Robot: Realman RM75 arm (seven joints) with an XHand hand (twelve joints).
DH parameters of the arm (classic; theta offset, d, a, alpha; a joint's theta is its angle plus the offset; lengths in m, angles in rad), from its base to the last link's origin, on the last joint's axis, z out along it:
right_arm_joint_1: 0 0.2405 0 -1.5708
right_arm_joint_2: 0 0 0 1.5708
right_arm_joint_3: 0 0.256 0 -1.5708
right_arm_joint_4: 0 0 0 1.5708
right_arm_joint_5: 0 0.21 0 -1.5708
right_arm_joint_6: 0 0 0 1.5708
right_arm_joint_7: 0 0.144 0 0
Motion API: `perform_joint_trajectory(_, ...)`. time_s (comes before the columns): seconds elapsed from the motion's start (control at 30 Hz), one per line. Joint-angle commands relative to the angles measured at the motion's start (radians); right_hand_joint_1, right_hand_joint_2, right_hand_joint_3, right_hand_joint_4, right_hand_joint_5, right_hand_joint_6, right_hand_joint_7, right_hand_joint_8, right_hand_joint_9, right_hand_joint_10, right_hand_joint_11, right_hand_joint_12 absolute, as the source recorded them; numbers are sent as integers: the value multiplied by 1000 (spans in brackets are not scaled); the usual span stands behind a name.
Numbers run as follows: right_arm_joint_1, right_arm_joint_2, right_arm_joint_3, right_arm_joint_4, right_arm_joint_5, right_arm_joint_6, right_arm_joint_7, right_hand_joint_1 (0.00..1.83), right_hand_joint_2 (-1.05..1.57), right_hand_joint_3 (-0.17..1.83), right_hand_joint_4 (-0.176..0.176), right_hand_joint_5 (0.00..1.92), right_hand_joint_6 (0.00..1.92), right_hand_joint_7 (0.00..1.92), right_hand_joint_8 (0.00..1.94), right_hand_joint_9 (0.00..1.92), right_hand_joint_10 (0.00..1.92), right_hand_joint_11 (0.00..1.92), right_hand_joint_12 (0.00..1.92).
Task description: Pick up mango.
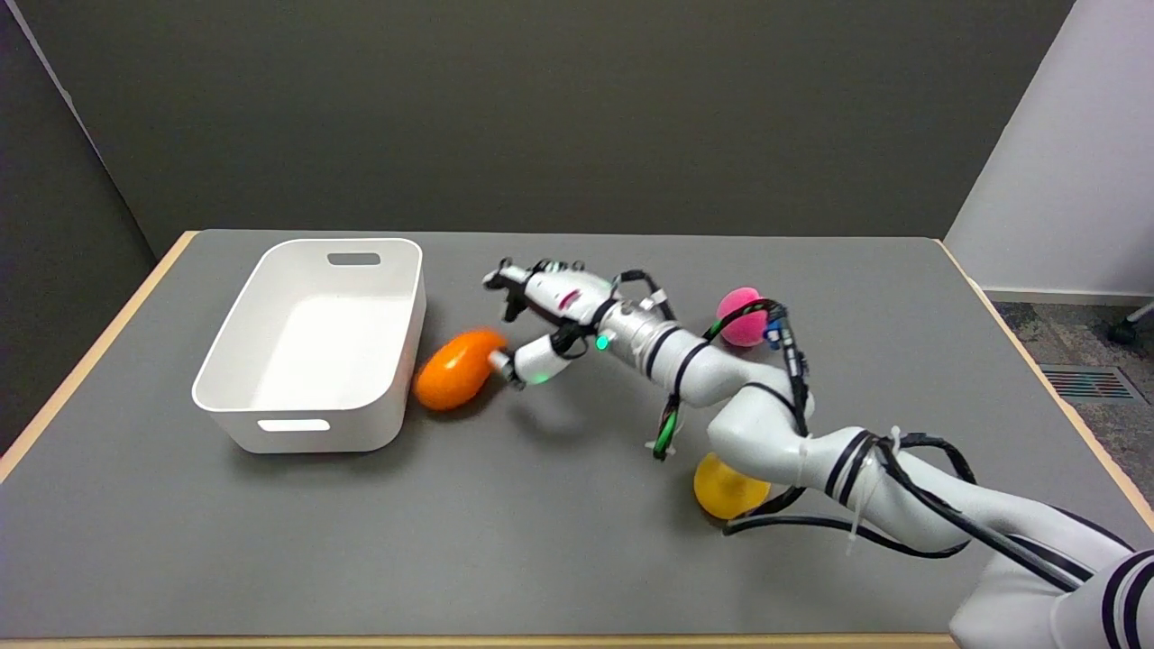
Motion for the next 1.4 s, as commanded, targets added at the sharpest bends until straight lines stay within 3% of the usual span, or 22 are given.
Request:
perform_joint_trajectory(0.03,-82,46,281,149,3,71,-136,748,738,951,-129,180,437,549,882,338,842,80,1128)
perform_joint_trajectory(0.27,-77,53,237,198,4,73,-153,756,745,945,-139,226,488,588,950,362,863,99,1159)
perform_joint_trajectory(0.37,-72,59,187,191,7,71,-145,774,715,907,-121,231,459,556,905,358,885,88,1197)
perform_joint_trajectory(0.53,-47,60,61,182,60,41,-145,645,650,903,-83,169,384,430,561,289,837,47,1194)
perform_joint_trajectory(0.8,66,32,-168,93,138,49,-144,550,617,857,-65,88,311,227,317,142,710,17,1164)
perform_joint_trajectory(0.93,97,4,-205,17,184,57,-144,492,551,928,-58,56,176,80,274,29,632,34,1071)
perform_joint_trajectory(1.03,121,-21,-237,-56,195,79,-144,517,577,865,-52,5,223,67,254,17,592,3,1129)
perform_joint_trajectory(1.13,143,-46,-266,-128,204,93,-144,488,543,922,-42,39,125,73,266,25,587,29,1062)
perform_joint_trajectory(1.3,150,-62,-279,-187,211,95,-144,535,587,859,-39,-1,229,113,249,39,592,-1,1142)
perform_joint_trajectory(1.4,146,-58,-277,-198,217,95,-143,496,550,937,-35,46,124,100,309,36,618,35,1057)
